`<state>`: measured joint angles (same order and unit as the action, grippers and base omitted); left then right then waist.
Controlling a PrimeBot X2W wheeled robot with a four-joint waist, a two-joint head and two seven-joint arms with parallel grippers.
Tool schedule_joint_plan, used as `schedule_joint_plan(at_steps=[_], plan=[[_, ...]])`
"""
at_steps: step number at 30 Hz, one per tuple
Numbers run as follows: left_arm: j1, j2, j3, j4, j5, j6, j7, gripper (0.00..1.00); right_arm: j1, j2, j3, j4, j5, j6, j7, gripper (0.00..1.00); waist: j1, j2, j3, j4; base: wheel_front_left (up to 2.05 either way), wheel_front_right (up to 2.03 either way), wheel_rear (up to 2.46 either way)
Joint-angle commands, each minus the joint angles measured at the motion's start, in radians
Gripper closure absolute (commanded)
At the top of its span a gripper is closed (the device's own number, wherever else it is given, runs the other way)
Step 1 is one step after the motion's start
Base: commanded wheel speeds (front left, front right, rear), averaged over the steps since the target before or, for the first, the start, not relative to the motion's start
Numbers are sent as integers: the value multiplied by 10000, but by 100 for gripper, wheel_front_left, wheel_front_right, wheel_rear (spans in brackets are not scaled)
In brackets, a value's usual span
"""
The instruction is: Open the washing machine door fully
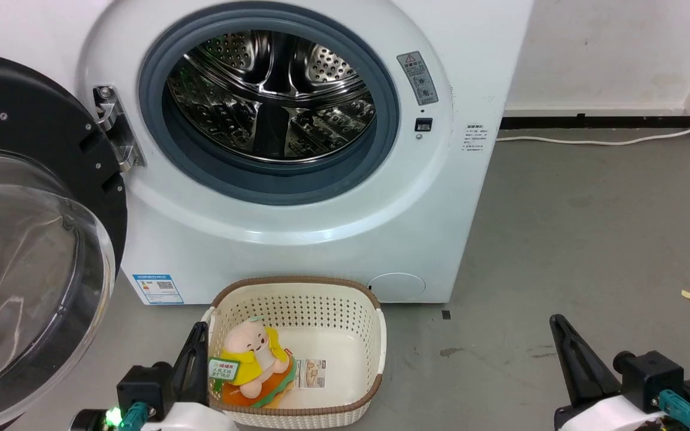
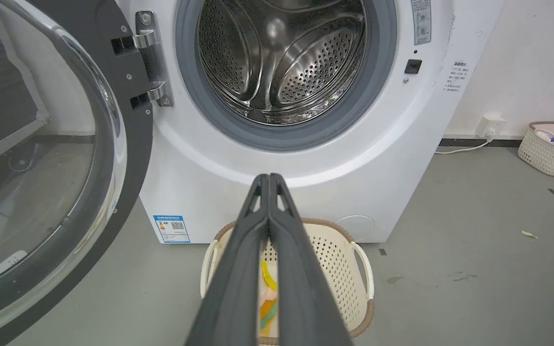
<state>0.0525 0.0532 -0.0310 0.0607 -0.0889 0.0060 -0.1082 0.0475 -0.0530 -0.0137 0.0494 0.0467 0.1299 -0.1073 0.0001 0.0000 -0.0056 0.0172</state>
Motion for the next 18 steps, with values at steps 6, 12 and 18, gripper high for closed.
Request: schedule_joint_plan(at_steps=[6, 12, 18], plan=[[-227, -9, 57, -141, 194, -21, 177, 100, -212, 18, 32, -141, -125, 5, 160, 100, -1, 0, 8, -23, 0, 0, 0], [-268, -12, 91, -204, 288, -27, 300, 100, -248, 19, 46, -189, -171, 5, 283, 100, -1, 0, 14, -43, 0, 0, 0], [-308, -15, 125, -267, 381, -32, 422, 100, -283, 21, 60, -237, -217, 6, 406, 100, -1, 0, 21, -63, 0, 0, 0]])
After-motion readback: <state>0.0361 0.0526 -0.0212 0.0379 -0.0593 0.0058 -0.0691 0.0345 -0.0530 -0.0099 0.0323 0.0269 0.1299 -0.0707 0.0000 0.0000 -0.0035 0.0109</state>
